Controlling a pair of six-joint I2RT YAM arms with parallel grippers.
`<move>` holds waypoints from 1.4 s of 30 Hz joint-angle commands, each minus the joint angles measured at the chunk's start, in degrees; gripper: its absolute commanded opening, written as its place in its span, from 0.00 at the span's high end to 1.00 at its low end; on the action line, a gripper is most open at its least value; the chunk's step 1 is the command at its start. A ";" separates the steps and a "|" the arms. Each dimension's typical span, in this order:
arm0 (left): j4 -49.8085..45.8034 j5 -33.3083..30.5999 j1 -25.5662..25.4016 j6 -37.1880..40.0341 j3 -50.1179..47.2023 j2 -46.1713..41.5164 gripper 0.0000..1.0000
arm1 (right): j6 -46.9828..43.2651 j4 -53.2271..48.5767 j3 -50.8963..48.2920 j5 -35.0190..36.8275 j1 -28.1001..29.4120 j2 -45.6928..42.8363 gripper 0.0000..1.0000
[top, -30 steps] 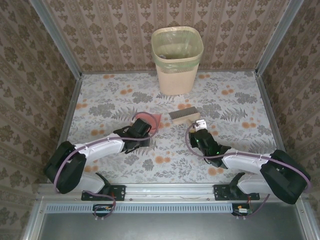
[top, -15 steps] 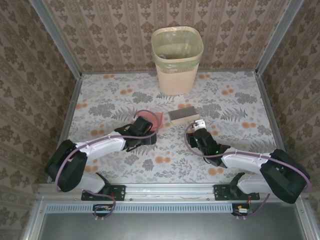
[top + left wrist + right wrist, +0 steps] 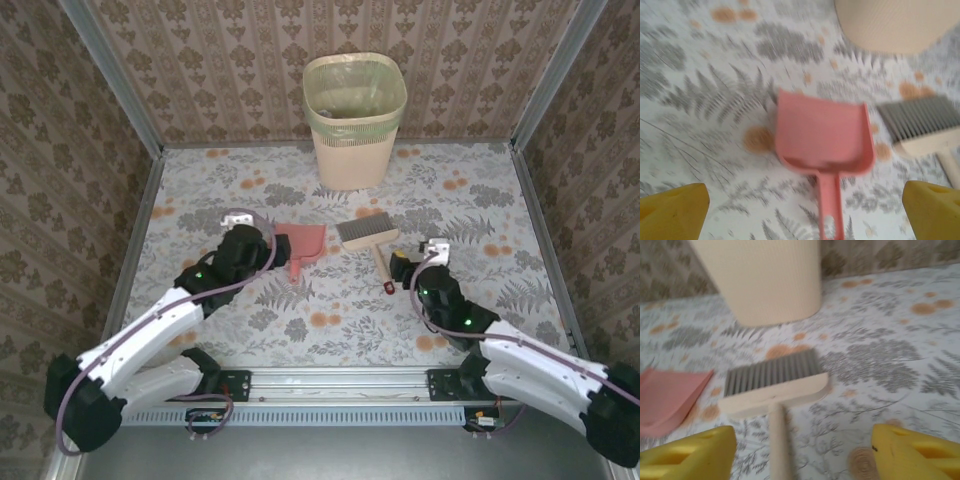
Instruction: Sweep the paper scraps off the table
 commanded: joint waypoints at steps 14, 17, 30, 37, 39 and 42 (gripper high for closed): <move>41.06 -7.96 20.37 23.74 -14.67 -0.84 0.00 | -6.65 6.23 2.27 1.31 -28.38 6.23 0.00; 47.23 -9.13 23.05 29.42 -17.34 3.32 0.00 | -14.99 13.18 3.65 -3.84 -31.05 13.56 0.00; 58.22 0.23 37.24 32.20 -20.88 20.69 0.00 | -25.36 21.05 9.13 -18.19 -36.29 33.49 0.00; 66.30 6.58 40.00 32.07 -20.77 26.84 0.00 | -28.43 23.29 8.63 -23.75 -36.29 34.09 0.00; 65.81 7.98 39.38 33.43 -20.26 27.66 0.00 | -29.01 24.93 7.03 -25.07 -36.05 32.92 0.00; 69.45 8.10 37.91 35.52 -21.04 29.47 0.00 | -26.86 30.11 3.69 -27.80 -36.11 31.17 0.00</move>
